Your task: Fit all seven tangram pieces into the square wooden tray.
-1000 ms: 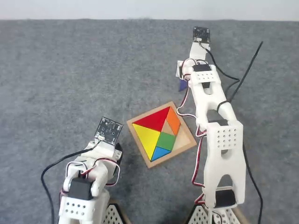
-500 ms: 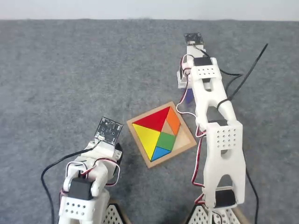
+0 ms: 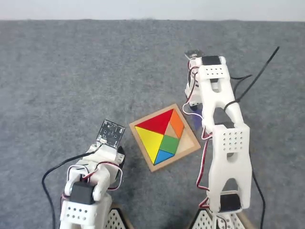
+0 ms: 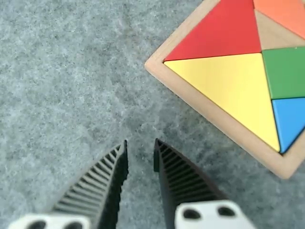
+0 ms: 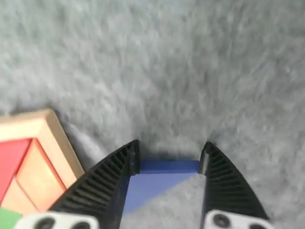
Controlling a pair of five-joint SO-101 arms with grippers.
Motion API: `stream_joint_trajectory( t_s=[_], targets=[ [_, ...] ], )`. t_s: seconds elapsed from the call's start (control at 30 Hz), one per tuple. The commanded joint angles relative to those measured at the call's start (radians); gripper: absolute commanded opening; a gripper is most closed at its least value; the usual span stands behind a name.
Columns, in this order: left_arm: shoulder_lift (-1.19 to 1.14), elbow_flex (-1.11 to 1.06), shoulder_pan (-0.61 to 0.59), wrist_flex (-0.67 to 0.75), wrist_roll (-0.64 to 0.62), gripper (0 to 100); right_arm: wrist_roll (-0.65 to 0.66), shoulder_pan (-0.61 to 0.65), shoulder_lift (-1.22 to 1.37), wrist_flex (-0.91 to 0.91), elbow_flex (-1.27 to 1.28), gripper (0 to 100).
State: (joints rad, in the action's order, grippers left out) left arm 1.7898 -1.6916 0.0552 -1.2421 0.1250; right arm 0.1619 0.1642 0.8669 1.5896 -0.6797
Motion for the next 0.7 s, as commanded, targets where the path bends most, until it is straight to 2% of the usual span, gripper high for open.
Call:
stream_joint_trajectory(
  t_s=[0.0,0.13,0.33,0.43,0.53,0.67],
  targets=[
    [0.002,0.007,0.002,-0.005,-0.006,9,0.020,-0.015,-0.165,0.016,0.071,19.5],
    [0.002,0.007,0.002,-0.005,-0.006,9,0.054,-0.010,-0.387,-0.107,0.336,19.5],
    [0.002,0.007,0.002,-0.005,-0.006,9,0.091,-0.008,-0.814,-0.440,0.948,19.3],
    [0.002,0.007,0.002,-0.005,-0.006,9,0.092,-0.013,-0.970,-0.564,1.166,19.5],
    [0.002,0.007,0.002,-0.005,-0.006,9,0.051,0.002,-1.038,-0.622,1.237,19.5],
    [0.002,0.007,0.002,-0.005,-0.006,9,-0.157,0.030,-0.989,-0.647,1.165,19.8]
  ],
)
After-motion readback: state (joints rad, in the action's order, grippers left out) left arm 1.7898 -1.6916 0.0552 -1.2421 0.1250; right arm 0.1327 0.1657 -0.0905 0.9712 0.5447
